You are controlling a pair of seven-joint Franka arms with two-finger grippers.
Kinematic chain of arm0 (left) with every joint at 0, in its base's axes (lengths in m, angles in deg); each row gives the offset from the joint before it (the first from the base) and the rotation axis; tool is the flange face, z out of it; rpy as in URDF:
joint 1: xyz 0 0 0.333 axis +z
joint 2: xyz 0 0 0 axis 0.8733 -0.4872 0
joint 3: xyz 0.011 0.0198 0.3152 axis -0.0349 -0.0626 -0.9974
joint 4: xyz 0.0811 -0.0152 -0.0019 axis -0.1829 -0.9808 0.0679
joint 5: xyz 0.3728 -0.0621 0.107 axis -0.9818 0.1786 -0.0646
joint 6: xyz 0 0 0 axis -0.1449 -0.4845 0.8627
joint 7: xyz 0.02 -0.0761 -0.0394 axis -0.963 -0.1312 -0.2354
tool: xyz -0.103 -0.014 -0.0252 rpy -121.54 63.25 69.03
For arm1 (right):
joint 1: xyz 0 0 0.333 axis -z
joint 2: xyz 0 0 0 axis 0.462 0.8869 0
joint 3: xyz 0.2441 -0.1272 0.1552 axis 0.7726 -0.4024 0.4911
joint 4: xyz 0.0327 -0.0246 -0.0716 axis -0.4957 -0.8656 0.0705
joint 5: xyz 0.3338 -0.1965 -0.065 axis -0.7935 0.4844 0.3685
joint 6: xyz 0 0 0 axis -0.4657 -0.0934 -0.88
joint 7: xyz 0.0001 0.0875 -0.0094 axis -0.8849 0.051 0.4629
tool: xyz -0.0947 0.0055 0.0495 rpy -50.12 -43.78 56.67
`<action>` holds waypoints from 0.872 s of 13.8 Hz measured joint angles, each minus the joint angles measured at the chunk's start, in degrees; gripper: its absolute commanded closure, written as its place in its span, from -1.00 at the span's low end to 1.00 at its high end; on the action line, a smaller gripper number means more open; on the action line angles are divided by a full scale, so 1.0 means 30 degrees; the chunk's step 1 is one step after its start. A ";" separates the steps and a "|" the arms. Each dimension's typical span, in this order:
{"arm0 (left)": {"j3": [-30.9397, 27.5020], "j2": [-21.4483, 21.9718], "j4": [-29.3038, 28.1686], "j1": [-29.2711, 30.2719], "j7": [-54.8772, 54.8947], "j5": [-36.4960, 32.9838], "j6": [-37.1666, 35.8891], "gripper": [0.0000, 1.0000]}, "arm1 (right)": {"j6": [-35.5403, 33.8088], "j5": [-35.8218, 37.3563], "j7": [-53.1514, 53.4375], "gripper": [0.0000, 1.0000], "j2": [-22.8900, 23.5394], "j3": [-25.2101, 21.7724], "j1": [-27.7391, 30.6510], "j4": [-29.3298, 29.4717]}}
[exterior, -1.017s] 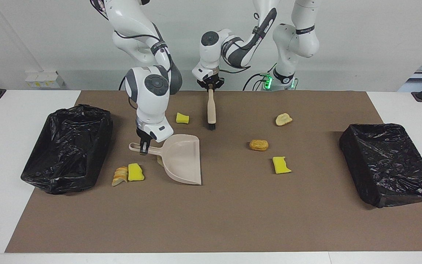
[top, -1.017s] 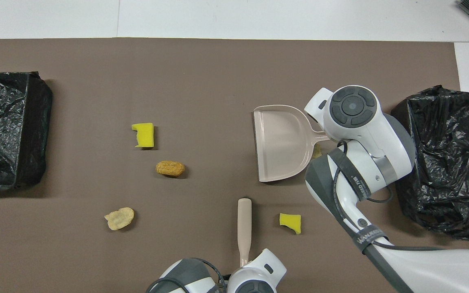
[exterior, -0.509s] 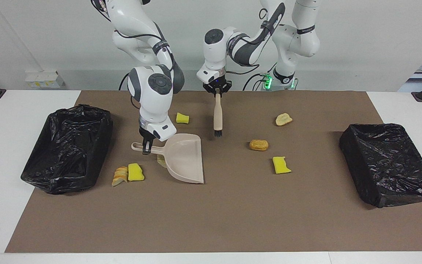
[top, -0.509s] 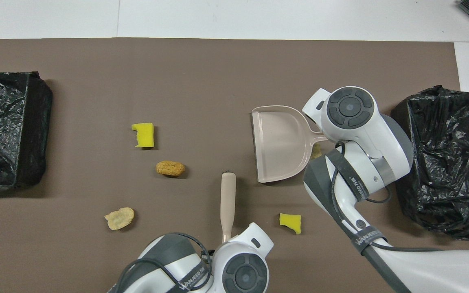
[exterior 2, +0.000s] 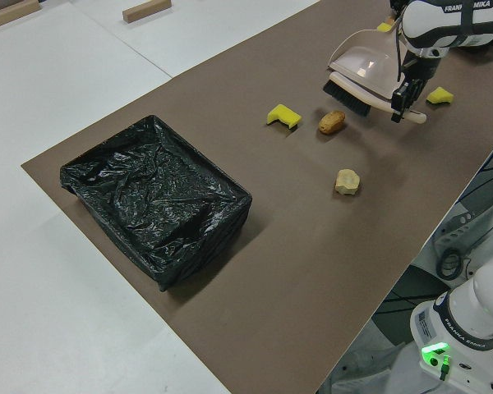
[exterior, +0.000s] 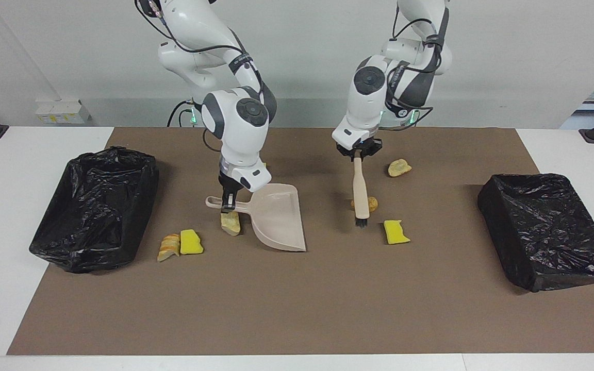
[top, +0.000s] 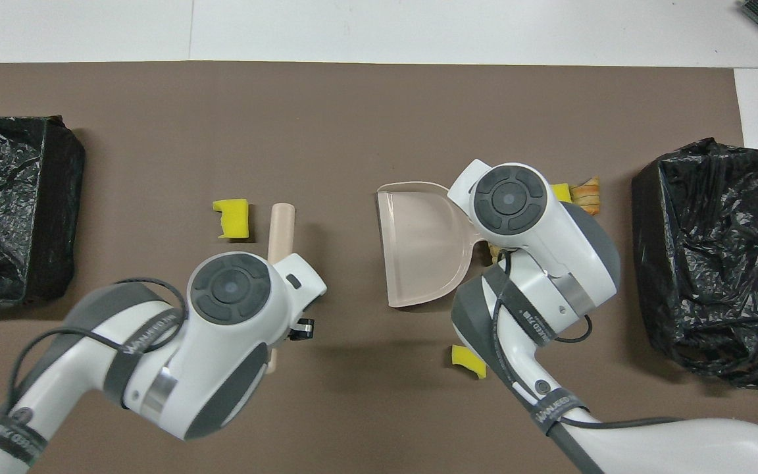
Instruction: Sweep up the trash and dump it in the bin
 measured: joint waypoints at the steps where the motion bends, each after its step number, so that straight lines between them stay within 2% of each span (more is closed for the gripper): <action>1: -0.0005 0.0158 0.0171 0.0757 0.0799 -0.0003 -0.0534 1.00 | 0.0000 0.0000 0.0615 1.00 0.0117 -0.0008 -0.0392 0.0000; 5: 0.0028 0.1243 -0.0745 0.2835 0.1287 -0.0076 -0.4129 1.00 | 0.0021 -0.0087 0.2349 1.00 0.0483 -0.0006 -0.1540 0.0125; 9: 0.0038 0.3798 -0.3899 0.4353 0.0509 -0.0113 -0.4598 1.00 | 0.0017 -0.0273 0.3197 1.00 0.0546 0.0005 -0.2168 0.0217; 12: 0.0070 0.5809 -0.6195 0.4649 -0.1501 -0.0117 -0.4663 1.00 | 0.0020 -0.0299 0.3224 1.00 0.0603 -0.0004 -0.2189 0.0218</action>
